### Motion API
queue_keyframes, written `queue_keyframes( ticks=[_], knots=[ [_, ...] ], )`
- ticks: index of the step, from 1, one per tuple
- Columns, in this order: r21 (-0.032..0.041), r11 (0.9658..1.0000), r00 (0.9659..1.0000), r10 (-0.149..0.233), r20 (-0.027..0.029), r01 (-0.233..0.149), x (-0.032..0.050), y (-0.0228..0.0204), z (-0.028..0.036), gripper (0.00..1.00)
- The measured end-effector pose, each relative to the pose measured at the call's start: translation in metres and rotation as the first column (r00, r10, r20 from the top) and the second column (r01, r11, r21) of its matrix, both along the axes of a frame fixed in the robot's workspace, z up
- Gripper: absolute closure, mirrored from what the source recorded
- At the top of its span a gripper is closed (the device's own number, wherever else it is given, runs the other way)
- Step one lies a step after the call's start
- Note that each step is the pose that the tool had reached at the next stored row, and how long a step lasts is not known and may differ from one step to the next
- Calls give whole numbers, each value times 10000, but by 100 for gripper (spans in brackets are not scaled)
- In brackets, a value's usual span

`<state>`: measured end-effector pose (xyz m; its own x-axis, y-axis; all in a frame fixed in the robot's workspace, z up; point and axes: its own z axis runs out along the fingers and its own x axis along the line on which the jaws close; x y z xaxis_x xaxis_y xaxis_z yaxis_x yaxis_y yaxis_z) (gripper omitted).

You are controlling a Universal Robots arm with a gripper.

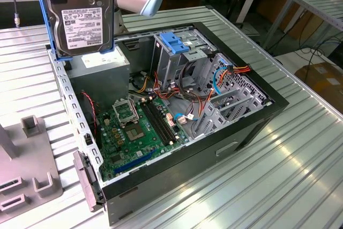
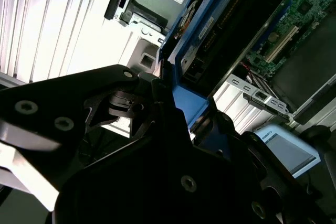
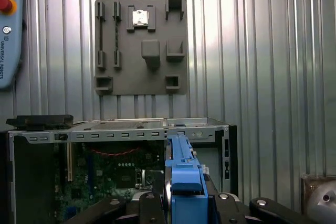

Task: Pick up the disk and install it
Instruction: 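Pick up the disk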

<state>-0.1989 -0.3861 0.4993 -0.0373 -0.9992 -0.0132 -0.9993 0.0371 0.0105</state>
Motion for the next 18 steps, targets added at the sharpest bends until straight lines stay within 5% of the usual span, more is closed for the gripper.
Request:
queue_keyframes(
  ticks=[18],
  knots=[
    [-1, 10000, 10000, 1, 0, -1, 261, -142, -2, 63]
  ],
)
